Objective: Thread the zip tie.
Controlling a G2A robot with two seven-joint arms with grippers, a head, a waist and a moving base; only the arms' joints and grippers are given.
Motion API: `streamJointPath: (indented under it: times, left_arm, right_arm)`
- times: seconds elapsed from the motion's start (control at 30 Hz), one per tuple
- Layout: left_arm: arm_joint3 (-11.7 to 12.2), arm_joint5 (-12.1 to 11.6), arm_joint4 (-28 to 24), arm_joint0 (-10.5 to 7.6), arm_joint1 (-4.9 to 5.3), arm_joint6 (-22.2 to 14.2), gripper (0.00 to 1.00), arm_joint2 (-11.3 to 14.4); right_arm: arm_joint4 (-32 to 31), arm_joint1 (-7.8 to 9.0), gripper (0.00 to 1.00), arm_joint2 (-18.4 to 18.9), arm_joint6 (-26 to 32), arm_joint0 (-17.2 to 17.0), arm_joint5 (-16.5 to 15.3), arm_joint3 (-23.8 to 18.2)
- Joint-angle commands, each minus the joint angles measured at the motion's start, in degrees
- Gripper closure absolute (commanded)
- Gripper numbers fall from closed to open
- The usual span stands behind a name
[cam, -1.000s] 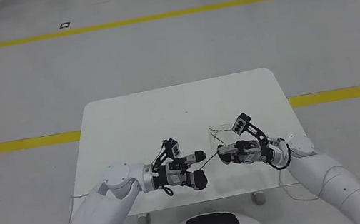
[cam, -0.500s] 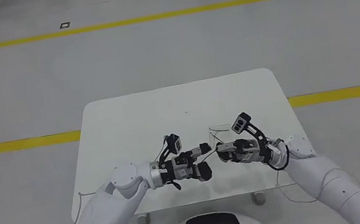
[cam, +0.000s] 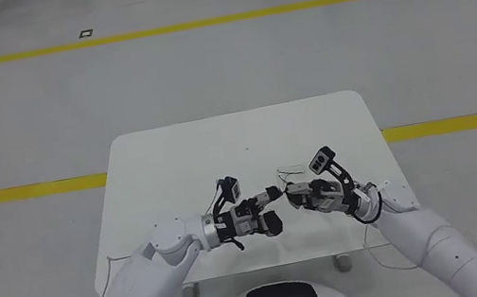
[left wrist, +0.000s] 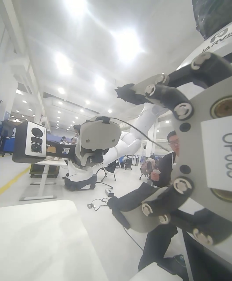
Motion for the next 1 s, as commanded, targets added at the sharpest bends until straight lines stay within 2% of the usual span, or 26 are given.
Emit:
streamJointPath:
  times: [0.0,0.53,0.57,0.6,0.67,0.73,0.87,0.97]
  left_arm:
    - [-0.01,0.26,0.32,-0.16,-0.04,0.29,0.0,0.27]
    - [0.41,-0.11,-0.19,-0.64,-0.07,-0.09,0.0,0.78]
    - [0.46,-0.19,-0.23,-0.62,-0.06,-0.02,0.02,0.72]
    - [0.48,-0.26,-0.24,-0.58,-0.04,0.05,0.15,0.69]
    - [0.49,-0.34,-0.24,-0.5,0.0,0.13,0.19,0.63]
    - [0.55,-0.37,-0.31,-0.46,0.02,0.23,0.27,0.59]
    - [0.7,-0.77,-1.06,-0.38,0.03,0.82,0.33,0.28]
    - [0.69,-1.11,-1.3,-0.24,0.07,1.34,0.49,0.01]
  right_arm:
    - [-0.08,-0.1,1.0,0.05,-0.2,-0.11,0.1,-0.18]
    - [-1.82,-1.16,1.0,-0.47,-0.67,0.78,2.27,0.77]
    - [-1.92,-1.18,1.0,-0.4,-0.66,0.78,2.34,0.79]
    - [-1.98,-1.2,1.0,-0.3,-0.66,0.76,2.36,0.84]
    - [-1.72,-1.22,1.0,0.11,-0.4,0.59,2.14,0.75]
    - [-1.14,-1.24,1.0,0.49,0.43,0.31,1.95,0.59]
    - [-1.61,-1.21,1.0,1.16,0.77,0.06,2.2,0.58]
    - [-2.47,-1.17,1.0,1.55,0.06,0.02,2.87,0.68]
